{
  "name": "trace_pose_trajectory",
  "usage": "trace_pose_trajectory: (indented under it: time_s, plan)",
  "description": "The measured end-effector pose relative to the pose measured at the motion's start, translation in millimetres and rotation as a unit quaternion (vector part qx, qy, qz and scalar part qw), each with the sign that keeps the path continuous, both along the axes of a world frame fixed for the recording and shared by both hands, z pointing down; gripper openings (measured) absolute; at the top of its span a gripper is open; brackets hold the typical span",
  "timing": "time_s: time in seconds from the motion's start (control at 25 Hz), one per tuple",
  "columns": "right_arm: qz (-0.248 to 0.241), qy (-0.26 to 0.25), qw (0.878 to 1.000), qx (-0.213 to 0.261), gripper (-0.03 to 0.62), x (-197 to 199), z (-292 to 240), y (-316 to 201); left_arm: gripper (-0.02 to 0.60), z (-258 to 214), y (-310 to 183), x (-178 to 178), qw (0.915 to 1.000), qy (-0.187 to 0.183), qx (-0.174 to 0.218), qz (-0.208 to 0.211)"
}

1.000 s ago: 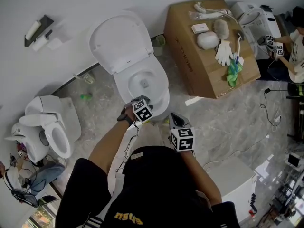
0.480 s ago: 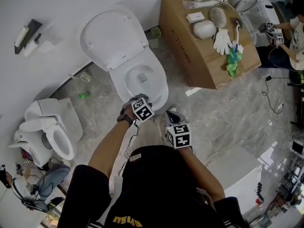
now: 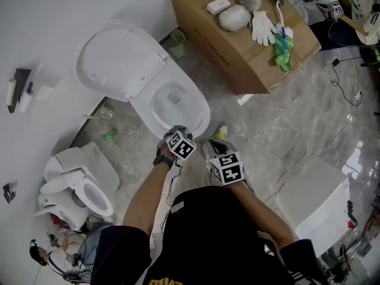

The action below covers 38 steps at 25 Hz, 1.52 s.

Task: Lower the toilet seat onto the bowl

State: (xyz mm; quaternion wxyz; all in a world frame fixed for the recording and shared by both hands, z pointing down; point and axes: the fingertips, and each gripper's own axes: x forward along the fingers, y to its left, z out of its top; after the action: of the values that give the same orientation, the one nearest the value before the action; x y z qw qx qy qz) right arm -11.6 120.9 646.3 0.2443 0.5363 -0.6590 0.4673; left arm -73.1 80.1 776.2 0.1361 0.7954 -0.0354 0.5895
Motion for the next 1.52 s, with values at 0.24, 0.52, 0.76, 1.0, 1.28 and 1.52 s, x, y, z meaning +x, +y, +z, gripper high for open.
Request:
trace_pose_trajectory:
  time_s: [0.24,0.52,0.76,1.0,1.28,1.52]
  plan:
    - [0.001,-0.015,1.0,-0.025,-0.006,-10,20,19,0.146,13,7,0,0.9999,-0.012,0.01,-0.002]
    - [0.003,-0.004,1.0,-0.027,-0.006,1,38,10,0.146,23,9,-2,0.9999,-0.013,0.007,-0.005]
    - [0.006,0.004,0.999,-0.037,-0.006,13,56,13,0.141,32,18,-1,0.9998,-0.017,0.003,-0.008]
    - [0.012,0.005,0.999,-0.052,-0.006,19,76,22,0.138,43,24,1,0.9997,-0.017,0.01,-0.013]
    - [-0.015,0.002,0.998,-0.065,-0.006,7,95,35,0.137,59,35,0,0.9994,-0.019,0.006,-0.026]
    - [-0.005,0.012,0.997,-0.08,-0.006,24,114,45,0.135,72,42,7,0.9993,-0.018,0.003,-0.031]
